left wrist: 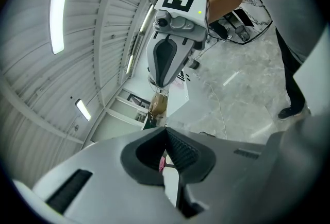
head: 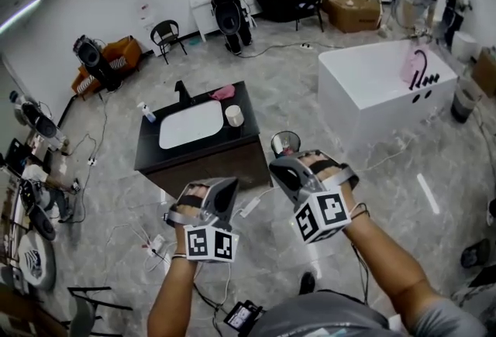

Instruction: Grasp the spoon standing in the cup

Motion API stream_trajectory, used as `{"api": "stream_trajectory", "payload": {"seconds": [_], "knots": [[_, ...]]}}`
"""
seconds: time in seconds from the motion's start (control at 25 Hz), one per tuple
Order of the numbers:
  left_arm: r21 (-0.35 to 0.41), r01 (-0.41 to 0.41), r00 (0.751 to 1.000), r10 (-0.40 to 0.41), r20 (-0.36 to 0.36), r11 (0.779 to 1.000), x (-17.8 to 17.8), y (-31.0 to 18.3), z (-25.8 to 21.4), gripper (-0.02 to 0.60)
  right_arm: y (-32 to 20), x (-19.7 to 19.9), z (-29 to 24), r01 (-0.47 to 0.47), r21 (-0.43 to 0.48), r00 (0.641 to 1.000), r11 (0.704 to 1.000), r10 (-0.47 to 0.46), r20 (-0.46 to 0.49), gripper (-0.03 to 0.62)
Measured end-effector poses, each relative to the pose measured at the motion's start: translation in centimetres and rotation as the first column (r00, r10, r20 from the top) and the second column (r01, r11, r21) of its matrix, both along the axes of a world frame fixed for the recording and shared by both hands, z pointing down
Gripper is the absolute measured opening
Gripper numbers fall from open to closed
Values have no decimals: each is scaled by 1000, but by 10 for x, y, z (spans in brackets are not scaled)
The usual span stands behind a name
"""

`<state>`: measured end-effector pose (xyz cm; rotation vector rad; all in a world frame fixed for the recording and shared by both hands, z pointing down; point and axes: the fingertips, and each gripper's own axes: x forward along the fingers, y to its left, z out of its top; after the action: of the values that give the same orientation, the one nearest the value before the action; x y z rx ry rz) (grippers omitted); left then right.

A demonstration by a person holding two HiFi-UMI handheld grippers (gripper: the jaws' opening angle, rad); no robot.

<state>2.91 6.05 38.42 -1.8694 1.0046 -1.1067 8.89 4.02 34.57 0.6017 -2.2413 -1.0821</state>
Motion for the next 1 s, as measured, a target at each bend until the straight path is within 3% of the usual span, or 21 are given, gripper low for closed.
{"api": "stream_trajectory", "payload": {"seconds": [0.6,1.0], "knots": [[-17,16,1000,-15,21,1000,7,-58,7,2,-58,12,7,16,-38,999,999,-14,38,34],[-6,-67,997,67,-29,998,-2,-113,16,2,-100,15,19,-85,-41,996,996,84,-11,34]]}}
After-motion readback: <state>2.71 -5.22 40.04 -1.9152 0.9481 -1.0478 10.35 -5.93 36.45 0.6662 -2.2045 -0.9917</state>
